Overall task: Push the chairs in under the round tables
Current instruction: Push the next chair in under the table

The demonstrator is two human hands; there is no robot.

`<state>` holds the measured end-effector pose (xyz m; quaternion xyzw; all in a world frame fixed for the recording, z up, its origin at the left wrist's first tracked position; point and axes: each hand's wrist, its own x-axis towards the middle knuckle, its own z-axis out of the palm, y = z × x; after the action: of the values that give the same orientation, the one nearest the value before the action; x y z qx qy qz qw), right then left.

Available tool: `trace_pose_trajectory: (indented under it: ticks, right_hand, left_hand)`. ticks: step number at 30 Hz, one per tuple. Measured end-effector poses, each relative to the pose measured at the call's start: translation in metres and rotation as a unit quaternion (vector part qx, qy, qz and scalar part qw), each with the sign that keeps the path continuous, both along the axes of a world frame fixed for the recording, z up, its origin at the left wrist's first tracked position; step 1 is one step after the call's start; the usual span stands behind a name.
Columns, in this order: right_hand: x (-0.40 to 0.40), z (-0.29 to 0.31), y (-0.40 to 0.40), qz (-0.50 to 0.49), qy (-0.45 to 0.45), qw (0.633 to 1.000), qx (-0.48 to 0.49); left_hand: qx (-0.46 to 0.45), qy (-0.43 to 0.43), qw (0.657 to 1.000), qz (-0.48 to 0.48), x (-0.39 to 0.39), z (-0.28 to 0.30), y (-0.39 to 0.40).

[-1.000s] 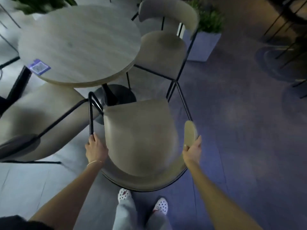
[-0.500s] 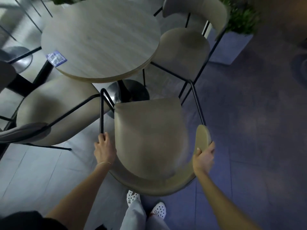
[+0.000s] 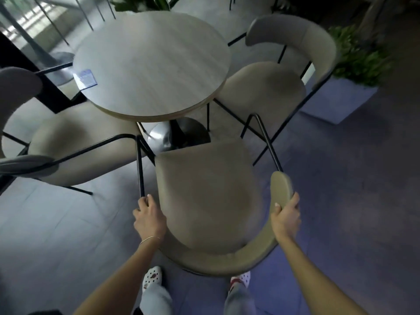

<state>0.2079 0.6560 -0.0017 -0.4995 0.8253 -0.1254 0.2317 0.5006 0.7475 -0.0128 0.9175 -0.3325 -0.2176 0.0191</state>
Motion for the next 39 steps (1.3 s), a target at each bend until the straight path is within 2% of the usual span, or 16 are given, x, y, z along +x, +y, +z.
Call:
trace_pose_trajectory:
  ticks: [15, 27, 33, 36, 39]
  right_hand:
    - [-0.030, -0.009, -0.086, 0.077, 0.002, 0.997, -0.007]
    - [-0.032, -0.010, -0.087, 0.081, -0.004, 0.997, -0.003]
    - [-0.034, 0.003, -0.085, 0.077, -0.027, 0.996, 0.021]
    - [-0.034, 0.016, -0.086, 0.130, -0.052, 0.990, -0.005]
    - [-0.040, 0.032, -0.100, 0.177, -0.044, 0.982, -0.040]
  left_hand:
    - [-0.023, -0.022, 0.996, 0.084, -0.046, -0.001, -0.045]
    - [-0.008, -0.026, 0.997, 0.074, -0.049, 0.000, -0.046]
    - [0.037, -0.016, 0.996, 0.080, -0.050, 0.000, -0.050]
    - [0.088, -0.017, 0.993, 0.078, -0.059, 0.007, -0.060]
    - [0.061, -0.002, 0.997, 0.036, -0.079, 0.017, -0.083]
